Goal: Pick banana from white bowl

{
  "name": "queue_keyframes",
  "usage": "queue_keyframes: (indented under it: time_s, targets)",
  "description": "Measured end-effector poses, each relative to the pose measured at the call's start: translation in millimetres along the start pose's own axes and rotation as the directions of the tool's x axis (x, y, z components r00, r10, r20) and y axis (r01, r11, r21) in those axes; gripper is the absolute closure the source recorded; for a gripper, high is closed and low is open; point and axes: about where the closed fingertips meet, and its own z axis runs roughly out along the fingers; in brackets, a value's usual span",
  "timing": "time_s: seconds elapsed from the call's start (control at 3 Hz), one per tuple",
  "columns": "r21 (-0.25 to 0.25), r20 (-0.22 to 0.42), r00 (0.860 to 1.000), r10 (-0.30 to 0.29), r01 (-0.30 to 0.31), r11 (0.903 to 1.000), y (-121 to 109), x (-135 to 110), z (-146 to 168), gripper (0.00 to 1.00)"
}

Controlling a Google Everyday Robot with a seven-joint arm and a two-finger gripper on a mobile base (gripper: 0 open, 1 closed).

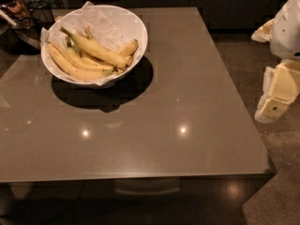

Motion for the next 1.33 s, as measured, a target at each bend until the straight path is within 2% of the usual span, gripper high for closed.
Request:
queue_keyframes:
  time_s: [0.33, 0.67, 1.0, 1.33]
  targets:
    - [0.008, 0.001, 1.0, -0.011, 0.011, 0.9999, -3.3, -7.5, -2.0, 0.0]
    - [0.008, -0.037, 0.998, -0.056, 0.056, 0.9984, -7.4, -28.7, 0.9, 0.0]
    - [0.0, -0.087, 0.989, -0.116, 0.117, 0.9932, -13.0, -57.5, 11.1, 0.0]
    - [0.014, -0.081, 0.99, -0.119, 0.12, 0.9926, -15.3, -60.1, 10.1, 0.0]
